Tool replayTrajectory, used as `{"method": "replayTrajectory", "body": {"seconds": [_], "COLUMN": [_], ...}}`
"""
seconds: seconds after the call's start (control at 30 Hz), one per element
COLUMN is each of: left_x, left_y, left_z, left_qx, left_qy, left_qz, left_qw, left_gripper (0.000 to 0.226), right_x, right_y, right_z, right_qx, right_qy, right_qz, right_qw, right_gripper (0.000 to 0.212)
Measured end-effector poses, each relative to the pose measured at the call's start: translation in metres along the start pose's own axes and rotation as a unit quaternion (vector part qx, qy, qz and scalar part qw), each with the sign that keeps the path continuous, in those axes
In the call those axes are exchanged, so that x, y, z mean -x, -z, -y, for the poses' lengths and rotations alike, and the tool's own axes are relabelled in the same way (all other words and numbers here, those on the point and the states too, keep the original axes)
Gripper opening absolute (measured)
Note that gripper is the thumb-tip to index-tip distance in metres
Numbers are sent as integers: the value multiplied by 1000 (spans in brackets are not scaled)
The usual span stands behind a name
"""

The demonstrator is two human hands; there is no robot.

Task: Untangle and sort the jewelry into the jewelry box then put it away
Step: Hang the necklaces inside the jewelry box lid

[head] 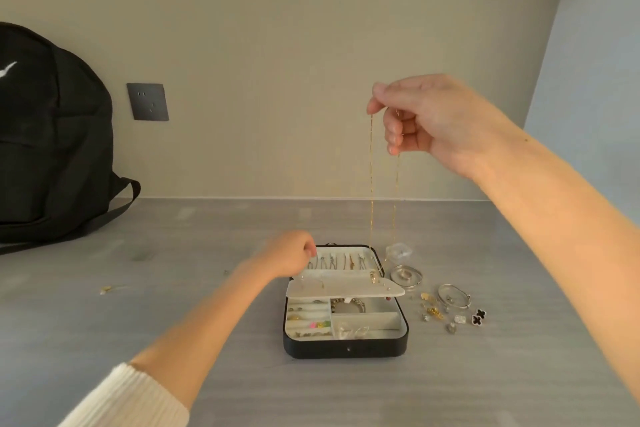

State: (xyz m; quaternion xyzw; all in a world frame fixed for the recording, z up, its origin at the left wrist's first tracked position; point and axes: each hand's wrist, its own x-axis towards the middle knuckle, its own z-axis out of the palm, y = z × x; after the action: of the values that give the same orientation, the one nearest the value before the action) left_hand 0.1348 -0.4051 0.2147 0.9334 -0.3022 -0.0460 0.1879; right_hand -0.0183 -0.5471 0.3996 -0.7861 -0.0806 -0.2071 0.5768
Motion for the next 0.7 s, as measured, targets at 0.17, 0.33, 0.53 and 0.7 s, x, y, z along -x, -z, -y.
{"method": "replayTrajectory", "body": {"seconds": [0.17,0.33,0.53,0.7], "left_x": [-16,-16,-5,1], "left_y": [-32,-46,-54,-57], "left_z": [13,17,16,20], "left_qx": [-30,-26,-13,72], "left_qy": [19,-20,-63,-114], "left_qz": [-43,-89,-208,-304], "left_qw": [998,995,976,943], "left_gripper": [28,29,25,19], "right_x": [-29,-52,-73,-86], "right_y": [-5,-16,-29,-38], "right_z": [-23,-47,-65,-68], "right_qx": [-6,-25,-37,-43], "right_qy": [-10,-21,-33,-34], "right_qz": [-1,-1,-5,-9], "right_qw": [1000,999,999,998], "right_gripper": [25,24,24,24]}}
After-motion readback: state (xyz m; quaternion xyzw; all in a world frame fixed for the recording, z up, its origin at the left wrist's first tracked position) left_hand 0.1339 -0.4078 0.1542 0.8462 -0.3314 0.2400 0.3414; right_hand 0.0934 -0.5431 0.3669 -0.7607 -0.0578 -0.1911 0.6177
